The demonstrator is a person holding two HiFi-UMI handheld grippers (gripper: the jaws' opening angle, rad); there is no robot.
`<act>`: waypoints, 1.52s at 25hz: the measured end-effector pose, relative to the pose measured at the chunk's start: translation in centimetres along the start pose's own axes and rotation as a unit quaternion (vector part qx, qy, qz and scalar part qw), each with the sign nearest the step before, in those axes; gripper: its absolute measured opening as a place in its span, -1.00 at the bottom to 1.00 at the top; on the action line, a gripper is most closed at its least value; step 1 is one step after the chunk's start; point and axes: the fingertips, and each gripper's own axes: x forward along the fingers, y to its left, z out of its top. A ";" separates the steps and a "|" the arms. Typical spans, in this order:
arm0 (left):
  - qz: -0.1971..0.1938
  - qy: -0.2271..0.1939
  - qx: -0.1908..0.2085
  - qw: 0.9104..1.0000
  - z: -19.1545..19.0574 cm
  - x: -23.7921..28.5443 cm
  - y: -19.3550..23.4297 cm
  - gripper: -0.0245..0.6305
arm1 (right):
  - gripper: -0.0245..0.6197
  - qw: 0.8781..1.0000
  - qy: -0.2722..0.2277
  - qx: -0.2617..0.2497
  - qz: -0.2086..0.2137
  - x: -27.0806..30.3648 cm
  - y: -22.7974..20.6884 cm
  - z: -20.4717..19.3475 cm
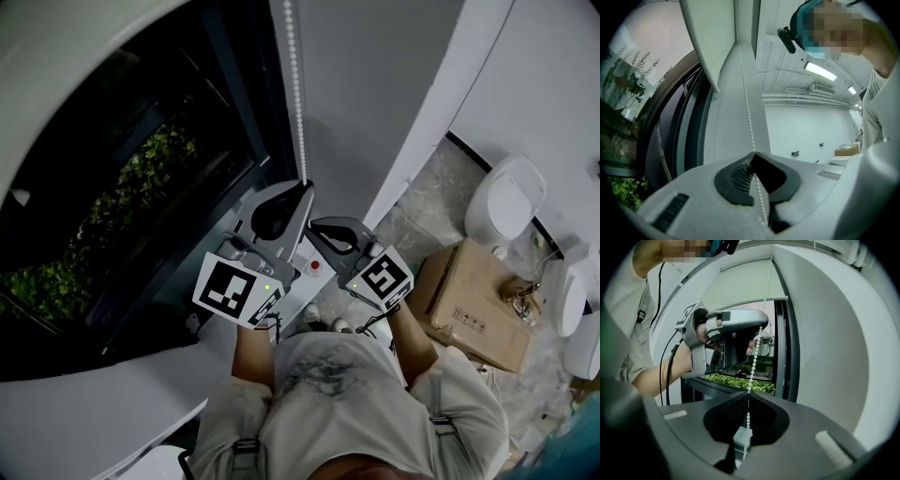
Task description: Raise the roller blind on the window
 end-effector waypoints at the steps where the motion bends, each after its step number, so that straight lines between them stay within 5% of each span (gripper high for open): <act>1: 0.000 0.003 -0.001 1.000 -0.3 0.0 0.0 -0.90 | -0.89 1.000 0.004 0.003 -0.001 0.0 0.0 -0.3; 38: 0.010 0.081 -0.076 0.994 -11.6 -0.6 -0.9 -0.90 | -0.89 0.993 0.094 0.068 0.007 0.1 0.4 -11.6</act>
